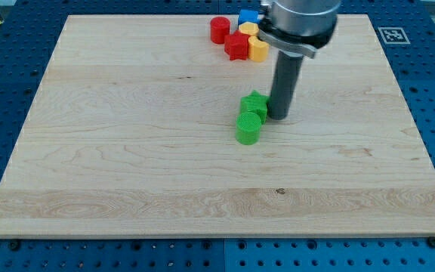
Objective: Move your arrm towards group of blocks
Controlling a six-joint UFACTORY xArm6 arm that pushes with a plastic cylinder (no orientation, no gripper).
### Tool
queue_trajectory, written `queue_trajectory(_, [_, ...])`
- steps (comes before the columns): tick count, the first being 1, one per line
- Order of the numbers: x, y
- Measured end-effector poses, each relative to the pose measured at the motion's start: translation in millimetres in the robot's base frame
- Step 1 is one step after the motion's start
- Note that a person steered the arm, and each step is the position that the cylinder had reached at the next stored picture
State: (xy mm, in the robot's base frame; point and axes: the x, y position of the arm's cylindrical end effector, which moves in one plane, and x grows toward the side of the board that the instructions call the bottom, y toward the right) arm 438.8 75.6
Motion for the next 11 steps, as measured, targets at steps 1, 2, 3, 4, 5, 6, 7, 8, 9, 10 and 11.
queue_trajectory(1, [-2, -28])
queue_trajectory(2, [-2, -3])
queue_trajectory(3, [-3, 39])
queue_trajectory(4, [-18, 81])
queue_trajectory(5, [-66, 96])
queue_trajectory(6, [-129, 100])
queue_trajectory(7, [-191, 100])
queue_trajectory(8, [-235, 99])
queue_trajectory(9, [-248, 86])
queue_trajectory(10, [-247, 60])
queue_trajectory(11, [-247, 15])
